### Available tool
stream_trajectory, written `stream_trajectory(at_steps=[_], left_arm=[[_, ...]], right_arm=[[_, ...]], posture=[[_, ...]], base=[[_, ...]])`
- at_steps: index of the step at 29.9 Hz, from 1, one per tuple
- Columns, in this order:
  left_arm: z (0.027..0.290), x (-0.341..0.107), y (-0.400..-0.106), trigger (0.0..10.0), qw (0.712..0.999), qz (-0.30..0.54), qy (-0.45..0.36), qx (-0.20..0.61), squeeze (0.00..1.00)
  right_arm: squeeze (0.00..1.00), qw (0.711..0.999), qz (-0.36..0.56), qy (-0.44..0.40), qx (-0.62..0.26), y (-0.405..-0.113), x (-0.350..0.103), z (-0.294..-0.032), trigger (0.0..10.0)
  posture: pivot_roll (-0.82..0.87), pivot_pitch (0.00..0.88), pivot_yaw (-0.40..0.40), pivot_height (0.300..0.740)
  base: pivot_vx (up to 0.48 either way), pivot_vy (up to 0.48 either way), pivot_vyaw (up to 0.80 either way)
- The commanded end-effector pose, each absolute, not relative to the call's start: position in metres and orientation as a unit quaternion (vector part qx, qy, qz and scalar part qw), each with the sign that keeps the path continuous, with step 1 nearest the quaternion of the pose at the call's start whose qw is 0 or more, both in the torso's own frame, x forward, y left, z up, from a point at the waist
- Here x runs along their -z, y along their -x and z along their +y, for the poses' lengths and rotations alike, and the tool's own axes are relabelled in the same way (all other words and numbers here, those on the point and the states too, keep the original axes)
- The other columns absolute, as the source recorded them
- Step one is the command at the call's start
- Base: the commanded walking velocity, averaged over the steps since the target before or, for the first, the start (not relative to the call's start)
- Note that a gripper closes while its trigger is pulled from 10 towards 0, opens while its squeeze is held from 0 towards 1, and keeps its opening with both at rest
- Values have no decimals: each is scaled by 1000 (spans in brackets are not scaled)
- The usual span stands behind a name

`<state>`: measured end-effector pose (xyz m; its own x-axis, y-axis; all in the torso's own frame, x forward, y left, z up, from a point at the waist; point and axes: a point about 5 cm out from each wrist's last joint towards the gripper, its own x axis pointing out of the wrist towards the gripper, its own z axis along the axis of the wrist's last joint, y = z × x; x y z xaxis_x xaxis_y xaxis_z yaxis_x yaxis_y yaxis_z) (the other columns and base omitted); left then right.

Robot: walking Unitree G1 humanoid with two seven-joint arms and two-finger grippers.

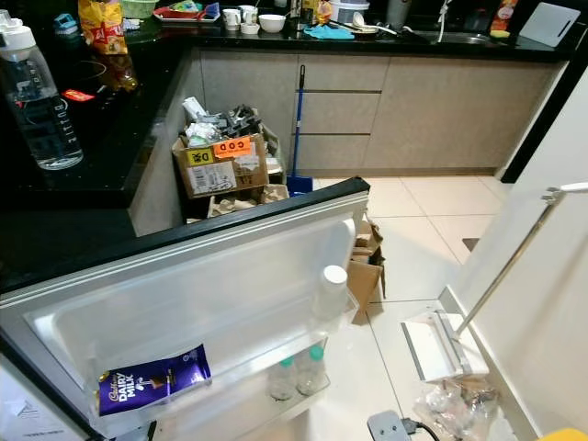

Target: Restocking fridge

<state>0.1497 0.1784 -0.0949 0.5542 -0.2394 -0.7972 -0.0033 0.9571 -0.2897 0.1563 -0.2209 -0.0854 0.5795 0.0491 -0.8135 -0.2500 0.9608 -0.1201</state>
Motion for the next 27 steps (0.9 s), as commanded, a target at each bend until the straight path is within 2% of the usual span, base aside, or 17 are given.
stream_trajectory(at_steps=[1,7,9,12,15,19,21,24,27], left_arm=[[181,93,-153,10000,878,457,124,66,0],[186,86,-166,10000,894,426,124,68,0],[196,75,-178,10000,911,377,137,98,0],[200,69,-180,10000,913,354,150,136,0],[202,62,-176,10000,899,332,166,232,0],[200,61,-171,10000,881,336,167,289,0],[200,60,-163,10000,856,348,151,350,0],[200,59,-158,10000,840,348,143,391,0],[203,58,-159,10000,841,346,138,392,0]], right_arm=[[0,894,424,102,-99,-167,80,-218,10000],[0,910,384,73,-140,-181,71,-212,10000],[0,913,347,47,-208,-196,59,-207,10000],[0,913,332,40,-234,-202,53,-207,10000],[0,911,314,42,-263,-210,45,-209,10000],[0,911,305,42,-275,-214,40,-211,10000],[0,911,292,41,-289,-220,35,-212,10000],[0,910,277,36,-305,-224,29,-211,10000],[0,908,266,39,-321,-228,25,-210,10000]], posture=[[-73,0,-18,740],[-73,0,-18,740],[-74,0,-16,740],[-73,0,-18,740],[-70,0,-20,740],[-67,0,-18,740],[-68,0,-15,740],[-71,0,-14,740],[-71,0,-20,740]], base=[[0,0,0],[0,0,0],[0,0,0],[0,0,0],[0,0,0],[0,0,0],[0,0,0],[0,0,0],[0,0,0]])
